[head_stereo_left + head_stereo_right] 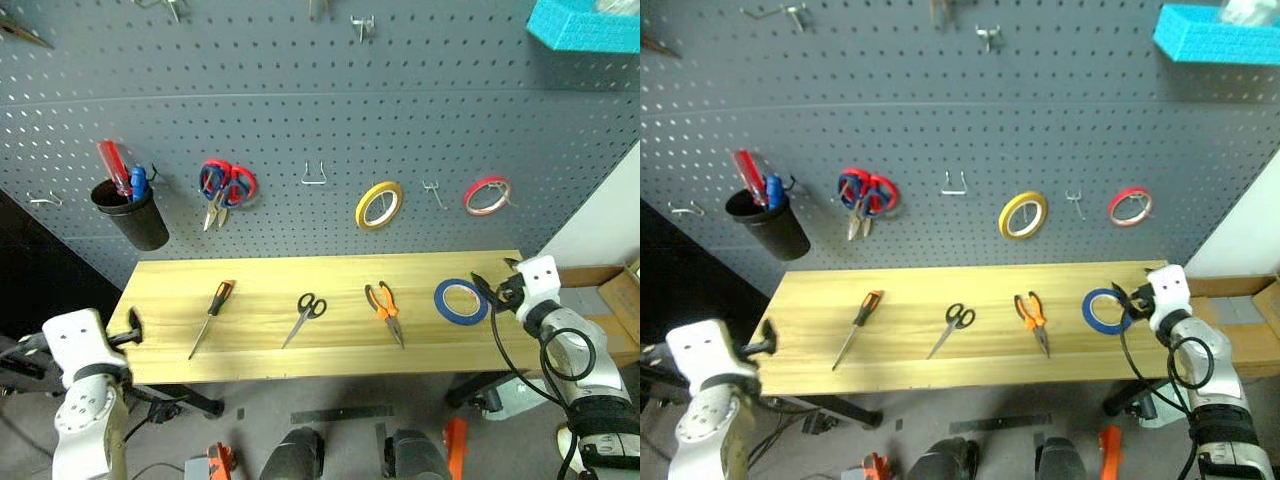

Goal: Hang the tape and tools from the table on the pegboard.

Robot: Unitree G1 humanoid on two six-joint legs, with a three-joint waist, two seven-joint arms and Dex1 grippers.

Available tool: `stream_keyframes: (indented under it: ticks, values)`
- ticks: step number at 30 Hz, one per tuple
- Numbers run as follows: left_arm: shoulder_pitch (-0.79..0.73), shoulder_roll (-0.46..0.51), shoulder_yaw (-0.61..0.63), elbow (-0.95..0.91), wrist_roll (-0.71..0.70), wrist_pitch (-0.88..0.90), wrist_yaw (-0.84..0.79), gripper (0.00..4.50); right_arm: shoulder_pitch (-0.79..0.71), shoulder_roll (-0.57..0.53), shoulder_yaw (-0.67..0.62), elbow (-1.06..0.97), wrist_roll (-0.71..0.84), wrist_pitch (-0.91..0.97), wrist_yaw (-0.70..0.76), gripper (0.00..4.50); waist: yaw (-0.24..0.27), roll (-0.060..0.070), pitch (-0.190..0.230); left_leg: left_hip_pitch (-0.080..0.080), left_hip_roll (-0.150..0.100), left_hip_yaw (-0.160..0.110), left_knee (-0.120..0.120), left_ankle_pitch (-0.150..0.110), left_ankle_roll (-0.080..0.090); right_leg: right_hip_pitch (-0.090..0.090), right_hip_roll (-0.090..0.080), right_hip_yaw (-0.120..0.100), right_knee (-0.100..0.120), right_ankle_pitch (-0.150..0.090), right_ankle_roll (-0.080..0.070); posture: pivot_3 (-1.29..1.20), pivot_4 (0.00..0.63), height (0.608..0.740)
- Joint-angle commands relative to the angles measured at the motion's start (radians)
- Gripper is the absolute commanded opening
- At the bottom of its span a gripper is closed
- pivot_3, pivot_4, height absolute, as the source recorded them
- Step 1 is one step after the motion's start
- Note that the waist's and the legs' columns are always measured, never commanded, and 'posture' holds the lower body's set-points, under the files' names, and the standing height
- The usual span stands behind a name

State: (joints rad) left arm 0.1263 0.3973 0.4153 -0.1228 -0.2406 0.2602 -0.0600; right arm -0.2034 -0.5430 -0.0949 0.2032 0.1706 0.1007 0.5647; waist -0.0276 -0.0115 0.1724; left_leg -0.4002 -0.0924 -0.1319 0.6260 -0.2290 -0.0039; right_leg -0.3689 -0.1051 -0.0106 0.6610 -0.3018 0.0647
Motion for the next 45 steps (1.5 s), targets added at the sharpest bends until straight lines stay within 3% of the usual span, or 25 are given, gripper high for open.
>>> stream_keyframes:
  ticks: [1, 6, 12, 19, 33, 36, 40, 45]
  values:
    - [-0.056, 0.072, -0.077, -0.126, -0.044, 0.062, -0.141, 4.48, 0.007, -0.040, 0.050, -0.183, 0.010, 0.157, 0.053, 3.99, -0.001, -0.001, 0.020, -0.001, 0.000, 0.000, 0.000, 0.000, 0.000, -0.001, -0.001, 0.000, 0.001, 0.000, 0.000, -0.08, 0.272, 0.740]
    - [-0.182, 0.157, -0.206, -0.196, -0.120, 0.158, -0.347, 4.48, -0.022, -0.074, 0.098, -0.315, 0.023, 0.388, 0.081, 3.99, -0.006, 0.000, 0.067, -0.007, 0.000, 0.001, 0.001, 0.000, 0.000, -0.005, -0.002, -0.001, 0.001, 0.000, 0.000, -0.11, 0.327, 0.740]
    - [-0.307, 0.181, -0.314, -0.169, -0.135, 0.136, -0.525, 4.48, -0.065, -0.083, 0.132, -0.322, 0.006, 0.543, 0.073, 3.99, -0.031, -0.004, 0.112, -0.014, 0.000, 0.003, 0.002, -0.001, 0.001, -0.011, -0.002, -0.001, 0.000, 0.000, -0.001, -0.13, 0.359, 0.740]
    - [-0.421, 0.252, -0.476, -0.145, -0.231, 0.181, -0.899, 4.48, -0.173, -0.071, 0.184, -0.106, -0.084, 0.480, 0.046, 3.99, -0.052, -0.010, 0.150, -0.020, 0.000, 0.007, 0.004, 0.001, -0.002, -0.019, -0.003, 0.000, 0.003, 0.000, -0.001, -0.15, 0.390, 0.740]
    - [-0.536, 0.283, -0.578, -0.048, -0.156, 0.077, -1.133, 4.48, -0.359, -0.051, 0.314, 0.274, -0.209, 0.310, 0.161, 3.99, -0.063, -0.016, 0.184, -0.020, 0.002, 0.011, 0.004, 0.001, -0.001, -0.021, -0.003, -0.002, 0.004, 0.001, 0.000, -0.16, 0.401, 0.740]
    - [-0.532, 0.282, -0.575, -0.038, -0.137, 0.048, -1.135, 4.50, -0.370, -0.050, 0.330, 0.302, -0.219, 0.330, 0.203, 3.45, -0.062, -0.016, 0.184, -0.020, 0.002, 0.010, 0.004, 0.001, -0.001, -0.021, -0.003, -0.002, 0.004, 0.001, 0.000, -0.16, 0.394, 0.740]
    - [-0.515, 0.272, -0.540, -0.047, -0.132, -0.011, -1.121, 4.50, -0.359, -0.058, 0.353, 0.317, -0.236, 0.322, 0.256, 2.10, -0.061, -0.016, 0.184, -0.020, 0.001, 0.010, 0.005, 0.001, -0.001, -0.020, -0.003, -0.002, 0.004, 0.001, 0.001, -0.16, 0.377, 0.740]
    - [-0.471, 0.290, -0.504, -0.087, -0.164, 0.007, -1.117, 4.50, -0.339, -0.069, 0.384, 0.326, -0.327, 0.179, 0.186, 0.56, -0.062, -0.017, 0.184, -0.019, 0.002, 0.010, 0.005, 0.001, -0.001, -0.020, -0.003, -0.002, 0.005, 0.001, 0.001, -0.16, 0.362, 0.740]
